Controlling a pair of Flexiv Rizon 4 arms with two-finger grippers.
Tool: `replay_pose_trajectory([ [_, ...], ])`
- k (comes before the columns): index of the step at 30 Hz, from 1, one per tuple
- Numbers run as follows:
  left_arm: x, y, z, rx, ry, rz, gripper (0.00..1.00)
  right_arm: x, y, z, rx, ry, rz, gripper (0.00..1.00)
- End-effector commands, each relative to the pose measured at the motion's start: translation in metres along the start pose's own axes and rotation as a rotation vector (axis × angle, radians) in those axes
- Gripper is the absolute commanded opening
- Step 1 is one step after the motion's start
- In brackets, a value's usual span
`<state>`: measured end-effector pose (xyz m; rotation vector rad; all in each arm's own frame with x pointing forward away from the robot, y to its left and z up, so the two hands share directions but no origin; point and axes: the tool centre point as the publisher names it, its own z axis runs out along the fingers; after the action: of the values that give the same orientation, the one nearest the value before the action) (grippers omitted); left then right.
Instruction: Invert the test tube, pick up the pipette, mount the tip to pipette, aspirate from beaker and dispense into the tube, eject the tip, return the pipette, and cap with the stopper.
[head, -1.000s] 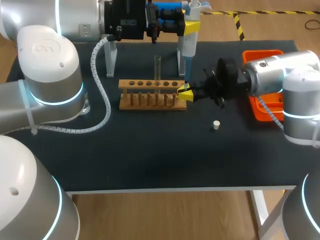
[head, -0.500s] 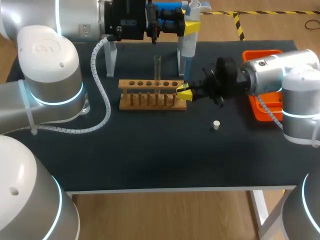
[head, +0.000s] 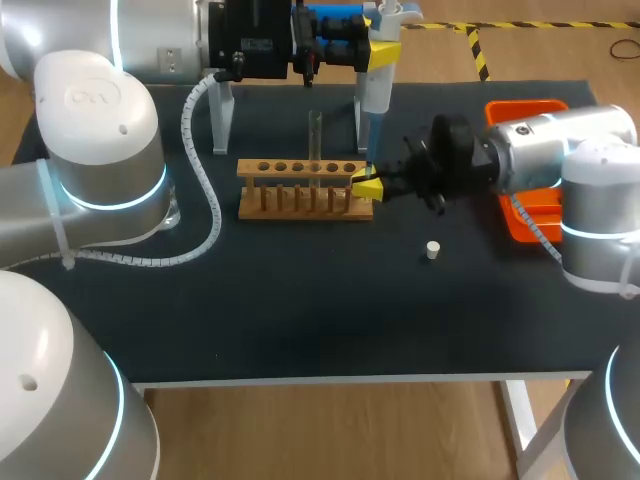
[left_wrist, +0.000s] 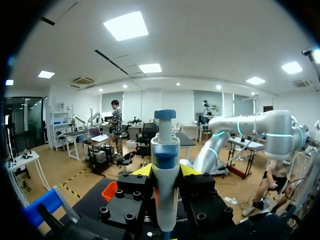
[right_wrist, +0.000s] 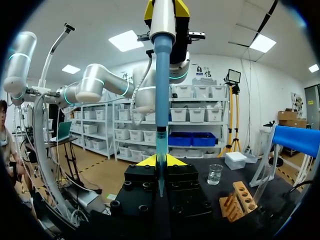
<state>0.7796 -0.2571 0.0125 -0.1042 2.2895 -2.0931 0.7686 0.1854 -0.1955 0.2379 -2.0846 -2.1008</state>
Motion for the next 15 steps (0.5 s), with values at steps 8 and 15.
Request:
replay_pose_trajectory([
  [8,0.0,0.0,0.0,-0.002,0.0,-0.001,0.0,-0.001,0.011,-0.002,-0.006,-0.005,-0.002,0.0],
  [15,0.0,0.0,0.0,-0.002,0.0,-0.001,0.0,-0.003,0.026,-0.003,-0.013,-0.005,-0.019,0.0],
])
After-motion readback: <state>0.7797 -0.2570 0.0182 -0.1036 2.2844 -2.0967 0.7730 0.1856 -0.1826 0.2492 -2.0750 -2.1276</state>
